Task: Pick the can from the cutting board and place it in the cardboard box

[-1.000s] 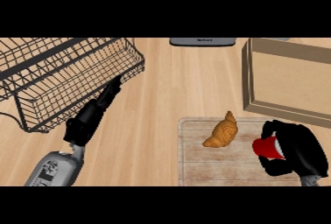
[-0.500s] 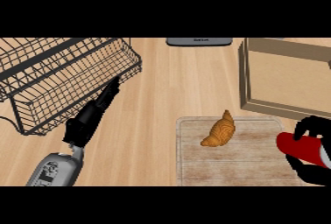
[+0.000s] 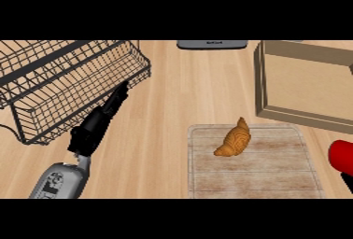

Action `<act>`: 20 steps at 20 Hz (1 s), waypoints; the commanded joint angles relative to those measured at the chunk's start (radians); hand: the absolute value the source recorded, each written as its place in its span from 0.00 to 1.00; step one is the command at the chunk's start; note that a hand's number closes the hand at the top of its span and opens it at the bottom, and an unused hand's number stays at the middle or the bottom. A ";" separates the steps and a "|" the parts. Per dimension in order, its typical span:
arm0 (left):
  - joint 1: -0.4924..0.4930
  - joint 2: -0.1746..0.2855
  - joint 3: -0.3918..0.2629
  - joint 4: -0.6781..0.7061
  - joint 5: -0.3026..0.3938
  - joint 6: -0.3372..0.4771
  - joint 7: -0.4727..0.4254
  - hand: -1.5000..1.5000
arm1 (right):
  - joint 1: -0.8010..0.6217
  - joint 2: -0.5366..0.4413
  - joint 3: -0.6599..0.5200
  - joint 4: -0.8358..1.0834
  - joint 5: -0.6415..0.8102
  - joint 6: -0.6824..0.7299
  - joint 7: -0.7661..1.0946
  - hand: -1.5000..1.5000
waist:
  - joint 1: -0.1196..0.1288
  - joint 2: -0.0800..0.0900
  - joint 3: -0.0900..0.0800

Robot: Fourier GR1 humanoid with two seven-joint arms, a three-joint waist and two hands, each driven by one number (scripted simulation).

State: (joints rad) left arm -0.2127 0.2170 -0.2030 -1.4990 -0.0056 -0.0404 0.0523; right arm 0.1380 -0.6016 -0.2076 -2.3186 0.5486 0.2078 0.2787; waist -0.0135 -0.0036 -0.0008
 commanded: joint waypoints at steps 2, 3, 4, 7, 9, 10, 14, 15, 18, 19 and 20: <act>-0.028 0.006 0.025 0.026 0.012 -0.046 -0.006 0.50 | -0.156 -0.027 -0.171 0.077 -0.145 0.065 0.088 1.00 | 0.013 0.004 0.000; -0.055 -0.060 -0.016 0.022 -0.038 0.022 0.040 0.50 | -0.122 -0.039 -0.199 -0.030 -0.173 0.122 0.152 1.00 | 0.004 0.002 0.000; 0.020 0.022 0.029 -0.061 0.016 -0.063 0.026 0.50 | -0.133 -0.040 -0.233 0.086 -0.169 0.104 0.059 1.00 | 0.014 0.002 0.001; 0.003 -0.012 0.010 -0.116 -0.011 -0.028 0.116 0.50 | -0.231 -0.048 -0.201 0.170 -0.118 0.089 0.105 1.00 | 0.020 0.003 0.001; 0.050 -0.015 0.032 -0.070 -0.006 -0.049 0.026 0.50 | -0.295 -0.092 -0.243 0.166 -0.163 0.149 0.158 1.00 | 0.017 0.003 0.000; 0.022 -0.012 0.028 -0.027 -0.010 -0.070 0.005 0.50 | -0.357 -0.079 -0.169 0.273 -0.106 0.100 0.156 1.00 | 0.024 0.005 0.000; -0.033 -0.018 0.064 0.009 -0.016 -0.072 0.018 0.50 | -0.453 -0.084 -0.143 0.445 -0.084 0.067 0.054 1.00 | 0.024 0.007 0.001; 0.032 -0.027 0.048 -0.073 -0.034 -0.060 0.049 0.50 | -0.469 -0.076 -0.142 0.366 -0.099 0.109 0.156 1.00 | 0.021 0.004 0.000; -0.032 -0.052 0.044 -0.037 -0.042 -0.053 0.077 0.50 | -0.580 -0.114 -0.121 0.585 -0.064 0.078 0.078 1.00 | 0.027 0.006 0.000; -0.036 -0.066 0.038 0.013 -0.049 -0.055 0.027 0.50 | -0.621 -0.074 -0.068 0.614 -0.036 0.040 0.092 1.00 | 0.029 0.008 0.000; 0.002 -0.030 0.073 0.033 -0.037 -0.081 -0.034 0.50 | -0.623 -0.088 -0.128 0.614 -0.079 0.057 0.080 1.00 | 0.023 0.006 0.000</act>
State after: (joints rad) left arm -0.2239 0.1689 -0.1639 -1.5095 -0.0491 -0.0929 0.0784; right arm -0.3854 -0.6895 -0.3373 -1.8177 0.4702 0.2817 0.3672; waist 0.0101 0.0023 -0.0002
